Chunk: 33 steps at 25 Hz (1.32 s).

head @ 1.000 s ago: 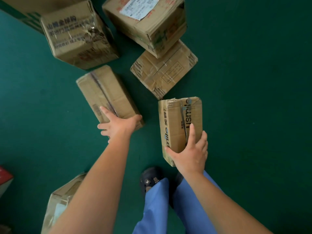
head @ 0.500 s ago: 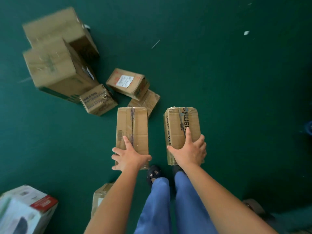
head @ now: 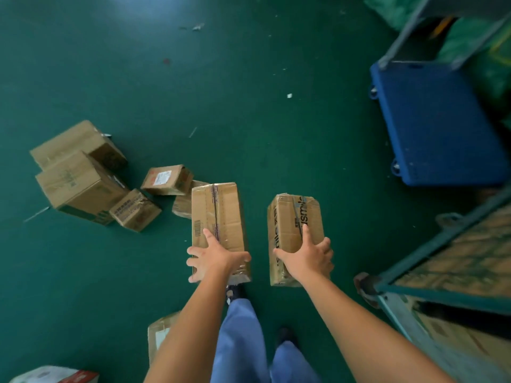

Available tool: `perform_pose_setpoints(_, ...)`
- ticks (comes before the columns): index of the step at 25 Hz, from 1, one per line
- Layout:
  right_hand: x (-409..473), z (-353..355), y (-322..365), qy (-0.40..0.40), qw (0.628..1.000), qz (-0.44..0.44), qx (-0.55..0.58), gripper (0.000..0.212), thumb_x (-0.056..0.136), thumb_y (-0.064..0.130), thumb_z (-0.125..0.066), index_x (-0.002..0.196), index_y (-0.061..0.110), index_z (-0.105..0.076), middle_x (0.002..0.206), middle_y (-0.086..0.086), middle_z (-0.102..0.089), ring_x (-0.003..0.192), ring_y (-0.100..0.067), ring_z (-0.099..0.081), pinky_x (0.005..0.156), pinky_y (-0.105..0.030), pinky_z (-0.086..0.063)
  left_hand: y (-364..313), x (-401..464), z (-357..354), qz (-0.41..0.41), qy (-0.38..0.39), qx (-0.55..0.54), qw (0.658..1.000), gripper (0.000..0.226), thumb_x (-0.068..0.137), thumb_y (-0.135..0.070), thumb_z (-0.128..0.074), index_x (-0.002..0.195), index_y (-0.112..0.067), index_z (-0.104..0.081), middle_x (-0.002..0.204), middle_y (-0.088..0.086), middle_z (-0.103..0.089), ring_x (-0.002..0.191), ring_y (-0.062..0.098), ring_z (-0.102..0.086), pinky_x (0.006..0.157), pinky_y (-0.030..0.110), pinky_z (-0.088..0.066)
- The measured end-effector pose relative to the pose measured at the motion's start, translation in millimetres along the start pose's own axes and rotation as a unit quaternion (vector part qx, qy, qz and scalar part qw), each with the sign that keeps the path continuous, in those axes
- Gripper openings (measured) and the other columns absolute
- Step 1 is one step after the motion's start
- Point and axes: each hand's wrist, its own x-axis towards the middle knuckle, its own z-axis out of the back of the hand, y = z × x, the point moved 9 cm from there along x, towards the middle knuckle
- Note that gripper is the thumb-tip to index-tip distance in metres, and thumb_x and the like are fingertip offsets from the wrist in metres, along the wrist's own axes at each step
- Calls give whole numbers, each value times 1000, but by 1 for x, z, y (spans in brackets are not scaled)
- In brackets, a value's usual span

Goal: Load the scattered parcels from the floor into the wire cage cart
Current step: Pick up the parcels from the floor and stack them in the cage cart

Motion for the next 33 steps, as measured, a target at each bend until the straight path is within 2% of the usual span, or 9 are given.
perform_pose_setpoints(8, -102, 23, -172, -9, 986, -125, 114, 105, 67, 73, -66, 150, 42, -10, 153, -16, -11, 136, -37, -26, 108, -51, -32, -5, -144, -69, -108, 13, 106, 988, 127, 62, -56, -79, 151, -36, 11, 152, 21, -5, 140, 39, -13, 107, 62, -28)
perform_pose_setpoints(13, -181, 26, -264, -57, 958, -204, 194, 106, 66, 73, -66, 150, 42, -10, 152, -15, -17, 133, -36, -30, 105, -49, -34, 9, -198, -108, -181, 27, 181, 966, 130, 59, -59, -80, 152, -34, 8, 150, 22, -8, 137, 41, -18, 107, 59, -31)
perform_pose_setpoints(17, -244, 25, -354, -88, 928, -267, 243, 106, 66, 74, -66, 150, 42, -11, 150, -15, -21, 132, -35, -32, 105, -49, -35, 21, -250, -154, -221, 39, 250, 942, 126, 56, -61, -79, 152, -30, -4, 143, 22, -21, 130, 38, -29, 105, 55, -36)
perform_pose_setpoints(20, -283, 25, -433, -112, 901, -313, 278, 105, 65, 74, -66, 149, 41, -14, 144, -15, -26, 128, -34, -35, 104, -48, -36, 21, -302, -206, -249, 62, 304, 918, 122, 55, -62, -79, 151, -29, -11, 141, 21, -24, 129, 38, -31, 106, 53, -36)
perform_pose_setpoints(25, -323, 32, -558, -131, 865, -356, 330, 100, 68, 72, -67, 149, 39, -17, 148, -17, -24, 130, -35, -33, 102, -48, -35, 2, -407, -309, -301, 74, 354, 882, 123, 57, -62, -78, 152, -27, -7, 147, 23, -17, 134, 41, -27, 109, 51, -33)
perform_pose_setpoints(30, -337, 37, -674, -122, 848, -367, 363, 100, 68, 72, -67, 149, 37, -18, 149, -17, -24, 133, -37, -31, 103, -51, -34, -18, -489, -421, -343, 70, 441, 827, 133, 47, -73, -72, 153, -27, -6, 151, 18, -24, 136, 41, -26, 108, 48, -33)
perform_pose_setpoints(33, -332, 39, -725, -115, 844, -377, 363, 99, 70, 69, -67, 149, 37, -18, 154, -18, -17, 137, -39, -26, 106, -51, -31, -38, -520, -462, -361, 67, 433, 823, 129, 55, -68, -76, 153, -30, -1, 153, 22, -13, 138, 43, -22, 110, 49, -31)
